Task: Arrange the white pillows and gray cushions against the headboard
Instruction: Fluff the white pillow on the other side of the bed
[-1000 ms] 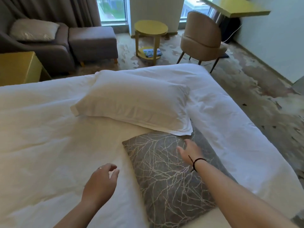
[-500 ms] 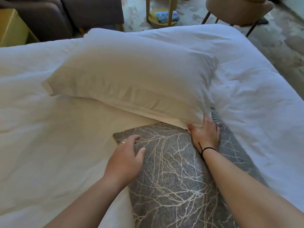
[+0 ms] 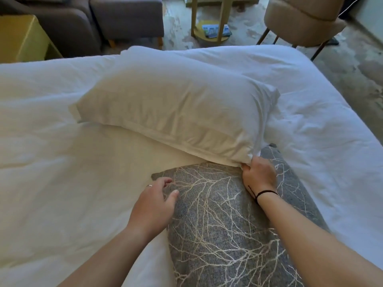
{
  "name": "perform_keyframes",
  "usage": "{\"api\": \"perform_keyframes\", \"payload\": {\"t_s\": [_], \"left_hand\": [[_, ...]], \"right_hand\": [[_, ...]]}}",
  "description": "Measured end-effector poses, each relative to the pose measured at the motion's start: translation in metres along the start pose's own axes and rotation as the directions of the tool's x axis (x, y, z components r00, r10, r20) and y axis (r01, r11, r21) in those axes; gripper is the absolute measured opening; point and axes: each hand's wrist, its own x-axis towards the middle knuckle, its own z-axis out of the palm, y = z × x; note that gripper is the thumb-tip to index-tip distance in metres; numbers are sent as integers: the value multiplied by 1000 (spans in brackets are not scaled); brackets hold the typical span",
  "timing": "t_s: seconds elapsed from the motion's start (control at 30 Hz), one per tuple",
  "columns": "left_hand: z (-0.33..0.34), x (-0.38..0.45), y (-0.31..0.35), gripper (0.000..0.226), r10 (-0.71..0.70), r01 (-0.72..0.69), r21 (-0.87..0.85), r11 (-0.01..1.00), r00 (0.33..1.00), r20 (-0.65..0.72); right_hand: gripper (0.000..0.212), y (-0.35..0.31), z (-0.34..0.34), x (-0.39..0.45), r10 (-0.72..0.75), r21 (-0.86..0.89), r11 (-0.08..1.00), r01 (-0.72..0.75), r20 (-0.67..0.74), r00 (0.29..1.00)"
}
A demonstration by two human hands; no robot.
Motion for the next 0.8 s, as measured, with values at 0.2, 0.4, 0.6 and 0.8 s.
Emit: {"api": "perform_keyframes", "payload": {"t_s": [0.2, 0.4, 0.6, 0.8], "left_hand": [[-42, -29, 21, 46, -146, 144, -300, 943, 989, 16], [-125, -72, 27, 51, -386, 358, -493, 793, 921, 49], [-235, -144, -22, 45, -524, 474, -658, 585, 840, 140], [-324, -251, -117, 18, -506, 507, -254, 824, 859, 74]], "right_hand": [[26, -87, -57, -95, -313, 64, 947, 316, -51, 948], [25, -244, -120, -188, -485, 306, 830, 467, -19, 874], [33, -354, -169, -304, -579, 436, 775, 458, 199, 790], [31, -440, -189, -447, -570, 609, 760, 227, 458, 682]]}}
